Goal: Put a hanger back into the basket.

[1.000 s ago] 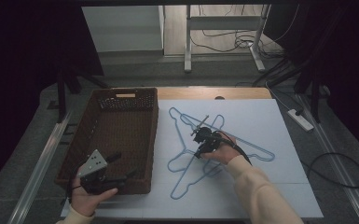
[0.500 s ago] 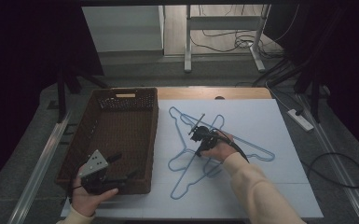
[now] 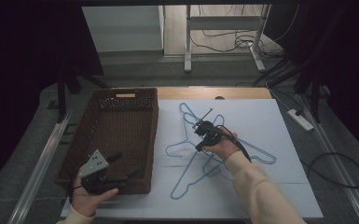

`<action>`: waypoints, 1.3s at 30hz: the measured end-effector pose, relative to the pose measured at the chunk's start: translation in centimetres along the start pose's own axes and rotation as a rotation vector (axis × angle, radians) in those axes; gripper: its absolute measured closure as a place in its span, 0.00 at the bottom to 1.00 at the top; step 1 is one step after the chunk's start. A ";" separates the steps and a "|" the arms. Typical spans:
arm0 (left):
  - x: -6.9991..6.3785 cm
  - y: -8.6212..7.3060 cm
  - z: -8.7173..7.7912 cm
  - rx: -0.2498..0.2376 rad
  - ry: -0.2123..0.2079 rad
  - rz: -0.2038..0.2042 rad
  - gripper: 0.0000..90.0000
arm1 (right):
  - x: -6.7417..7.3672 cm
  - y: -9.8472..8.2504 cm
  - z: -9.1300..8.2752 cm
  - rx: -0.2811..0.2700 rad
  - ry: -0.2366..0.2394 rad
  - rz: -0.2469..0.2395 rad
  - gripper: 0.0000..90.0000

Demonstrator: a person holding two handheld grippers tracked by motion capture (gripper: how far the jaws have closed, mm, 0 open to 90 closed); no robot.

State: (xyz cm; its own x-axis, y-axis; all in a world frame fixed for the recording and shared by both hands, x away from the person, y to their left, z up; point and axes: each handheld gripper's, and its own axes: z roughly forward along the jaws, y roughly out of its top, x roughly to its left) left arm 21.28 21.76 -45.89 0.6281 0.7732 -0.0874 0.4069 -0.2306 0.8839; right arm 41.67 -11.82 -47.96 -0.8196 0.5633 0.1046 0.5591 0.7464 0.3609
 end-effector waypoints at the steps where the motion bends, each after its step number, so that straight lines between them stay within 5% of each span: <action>1: 0.0 0.0 0.0 0.001 0.001 0.001 0.23 | -0.1 0.0 -0.2 -0.012 0.000 0.004 0.97; 22: -0.4 0.3 0.1 -0.010 -0.007 -0.003 0.23 | -4.4 -2.2 -7.5 -0.399 -0.056 0.230 0.98; 28: -1.0 0.8 0.3 -0.011 -0.028 -0.002 0.23 | -4.3 -2.5 -8.6 -0.440 -0.036 0.239 0.98; 39: -3.0 3.1 1.7 -0.003 -0.094 -0.016 0.24 | -2.2 -2.6 -9.0 -0.537 0.079 0.282 0.98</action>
State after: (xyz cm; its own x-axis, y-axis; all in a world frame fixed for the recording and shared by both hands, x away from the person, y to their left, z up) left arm 21.80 17.77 -43.69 0.6812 0.7178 -0.1443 0.4154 -0.2167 0.8834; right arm 40.85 -18.18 -40.81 -0.6676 0.6698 0.3252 0.6315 0.2780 0.7239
